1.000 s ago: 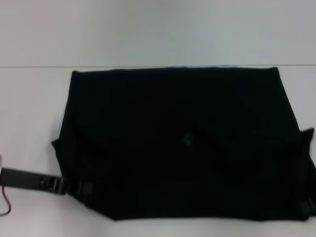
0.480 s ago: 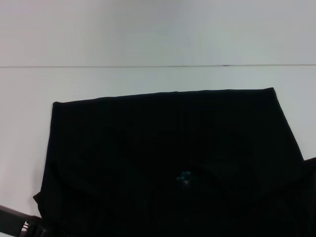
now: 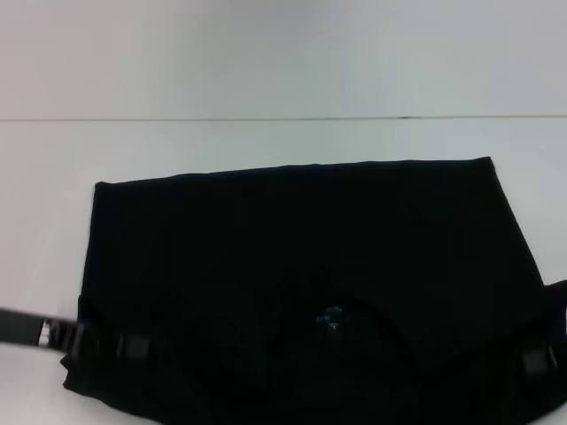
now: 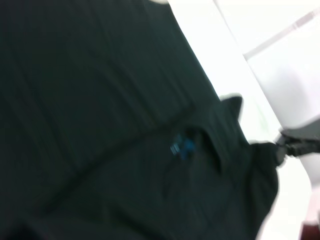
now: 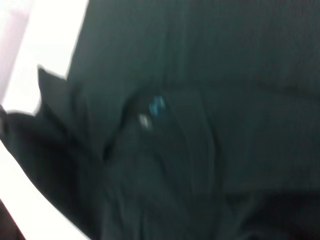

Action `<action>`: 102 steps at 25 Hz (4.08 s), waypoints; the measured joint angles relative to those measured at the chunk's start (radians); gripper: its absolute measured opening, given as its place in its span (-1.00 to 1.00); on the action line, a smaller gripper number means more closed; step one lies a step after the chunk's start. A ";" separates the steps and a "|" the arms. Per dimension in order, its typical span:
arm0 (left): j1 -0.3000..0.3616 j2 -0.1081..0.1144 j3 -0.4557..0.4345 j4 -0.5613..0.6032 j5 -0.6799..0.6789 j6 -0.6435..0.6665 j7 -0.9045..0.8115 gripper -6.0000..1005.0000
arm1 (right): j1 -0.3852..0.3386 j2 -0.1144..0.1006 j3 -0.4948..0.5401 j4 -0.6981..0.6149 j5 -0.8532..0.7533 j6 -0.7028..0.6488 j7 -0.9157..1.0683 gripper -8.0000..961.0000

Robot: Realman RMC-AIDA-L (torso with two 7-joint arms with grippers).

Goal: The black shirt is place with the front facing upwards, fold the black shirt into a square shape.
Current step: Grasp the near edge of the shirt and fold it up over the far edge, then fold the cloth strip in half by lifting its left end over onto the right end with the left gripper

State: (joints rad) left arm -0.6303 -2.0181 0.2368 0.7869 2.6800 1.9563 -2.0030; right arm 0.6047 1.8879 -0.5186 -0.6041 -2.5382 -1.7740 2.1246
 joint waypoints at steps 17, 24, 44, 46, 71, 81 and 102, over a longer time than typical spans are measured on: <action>-0.019 0.015 -0.078 -0.124 -0.304 -0.491 -0.071 -0.92 | 0.012 0.052 0.115 0.130 0.437 0.468 -0.036 -0.76; -0.033 -0.005 -0.074 -0.212 -0.397 -0.663 0.006 -0.92 | 0.019 0.123 0.108 0.149 0.553 0.688 -0.157 -0.74; -0.048 -0.068 -0.076 -0.293 -0.626 -0.918 0.207 -0.91 | 0.107 0.198 0.106 0.215 0.831 0.962 -0.494 -0.69; -0.051 -0.076 -0.076 -0.295 -0.638 -0.941 0.217 -0.91 | 0.116 0.199 0.106 0.219 0.843 0.984 -0.515 -0.69; -0.085 -0.145 -0.078 -0.411 -0.924 -1.176 0.471 -0.71 | 0.216 0.209 0.107 0.346 0.979 1.221 -0.870 -0.54; -0.041 -0.138 -0.078 -0.415 -0.928 -1.123 0.463 -0.19 | 0.146 0.201 0.097 0.344 0.971 1.049 -0.871 0.19; 0.237 -0.080 -0.031 0.052 -0.496 -0.444 -0.377 0.81 | -0.109 0.198 -0.379 0.220 0.966 0.506 -1.114 0.97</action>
State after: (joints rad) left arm -0.3932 -2.0979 0.2060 0.8392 2.1839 1.5128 -2.3802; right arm 0.4959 2.0863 -0.8974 -0.3839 -1.5725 -1.2678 1.0102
